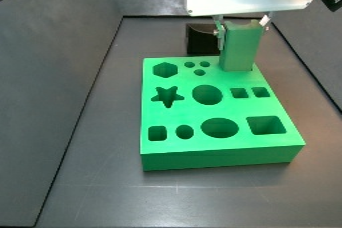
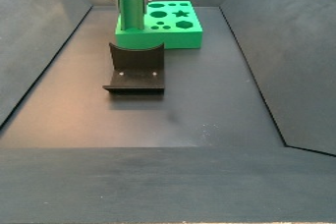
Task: Pick up the arch object. Move up. Rotate the arch object. Move to above the board. Insert the arch object.
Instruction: Insert the arch object.
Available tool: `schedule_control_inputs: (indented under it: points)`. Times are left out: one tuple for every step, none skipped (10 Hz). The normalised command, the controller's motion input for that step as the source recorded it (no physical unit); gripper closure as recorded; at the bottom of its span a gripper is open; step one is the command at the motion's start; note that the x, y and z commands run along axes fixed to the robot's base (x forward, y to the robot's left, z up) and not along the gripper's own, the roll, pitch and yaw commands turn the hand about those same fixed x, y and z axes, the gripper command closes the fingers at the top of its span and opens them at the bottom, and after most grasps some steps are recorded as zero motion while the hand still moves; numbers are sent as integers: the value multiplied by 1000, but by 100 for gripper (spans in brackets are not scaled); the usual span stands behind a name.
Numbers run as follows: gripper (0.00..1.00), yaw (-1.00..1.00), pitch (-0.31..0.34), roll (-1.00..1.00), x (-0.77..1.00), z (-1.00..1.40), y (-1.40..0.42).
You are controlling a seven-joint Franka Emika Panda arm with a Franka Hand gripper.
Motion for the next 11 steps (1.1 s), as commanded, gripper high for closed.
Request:
schedule_control_inputs:
  points:
    - [100,86,0,39,29,-294,-11]
    - [100,0,14,51,97,-320,-97]
    - [100,-71,39,96,154,-383,-126]
    - [100,-217,37,0,106,-346,0]
    - [100,-200,37,1,146,-374,0]
    - [100,-120,29,76,203,-443,-3]
    - [100,-49,36,114,197,-489,-26]
    - [100,-31,24,56,134,-400,0]
    - [100,-80,0,-13,0,0,0]
    - [100,0,0,-7,0,0,0]
    - [100,0,0,0,0,0,0]
